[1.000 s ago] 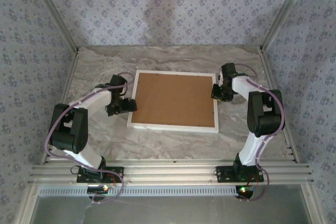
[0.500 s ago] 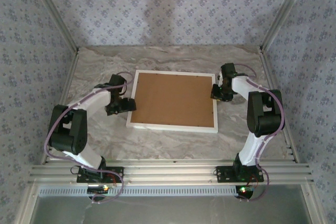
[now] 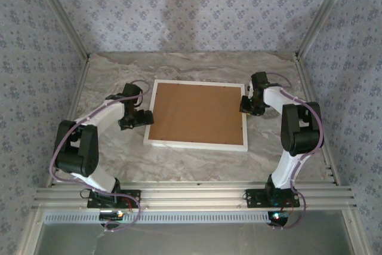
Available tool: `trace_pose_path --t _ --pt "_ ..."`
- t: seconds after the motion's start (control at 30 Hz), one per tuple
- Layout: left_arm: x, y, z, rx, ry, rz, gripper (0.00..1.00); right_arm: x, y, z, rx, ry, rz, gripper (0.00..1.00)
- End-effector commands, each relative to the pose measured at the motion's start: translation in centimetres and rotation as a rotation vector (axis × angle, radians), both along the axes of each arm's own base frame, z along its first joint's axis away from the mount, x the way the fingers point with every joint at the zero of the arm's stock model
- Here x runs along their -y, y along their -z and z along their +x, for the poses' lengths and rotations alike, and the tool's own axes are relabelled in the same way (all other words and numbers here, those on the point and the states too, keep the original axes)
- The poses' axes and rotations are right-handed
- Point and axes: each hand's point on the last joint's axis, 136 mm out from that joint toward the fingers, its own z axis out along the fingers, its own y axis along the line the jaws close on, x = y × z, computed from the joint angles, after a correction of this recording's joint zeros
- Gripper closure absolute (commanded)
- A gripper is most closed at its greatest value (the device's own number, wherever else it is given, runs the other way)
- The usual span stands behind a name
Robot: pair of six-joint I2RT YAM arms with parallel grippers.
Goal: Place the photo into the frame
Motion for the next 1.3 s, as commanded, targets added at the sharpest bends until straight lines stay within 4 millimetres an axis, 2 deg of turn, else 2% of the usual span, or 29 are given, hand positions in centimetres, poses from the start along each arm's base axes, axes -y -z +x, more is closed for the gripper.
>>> trace_pose_path --t 0.0,0.33,1.27 --pt "-0.2 0.3 0.3 -0.020 0.001 0.010 0.10 -0.7 0.7 -1.0 -0.039 -0.004 0.028 0.79" --pt "0.0 1.7 -0.4 -0.068 0.008 0.004 0.10 -0.8 0.7 -0.9 -0.038 -0.004 0.032 0.79" --pt "2.3 6.7 -4.0 -0.233 0.061 0.018 0.11 -1.2 1.1 -0.4 -0.046 -0.006 0.042 0.79"
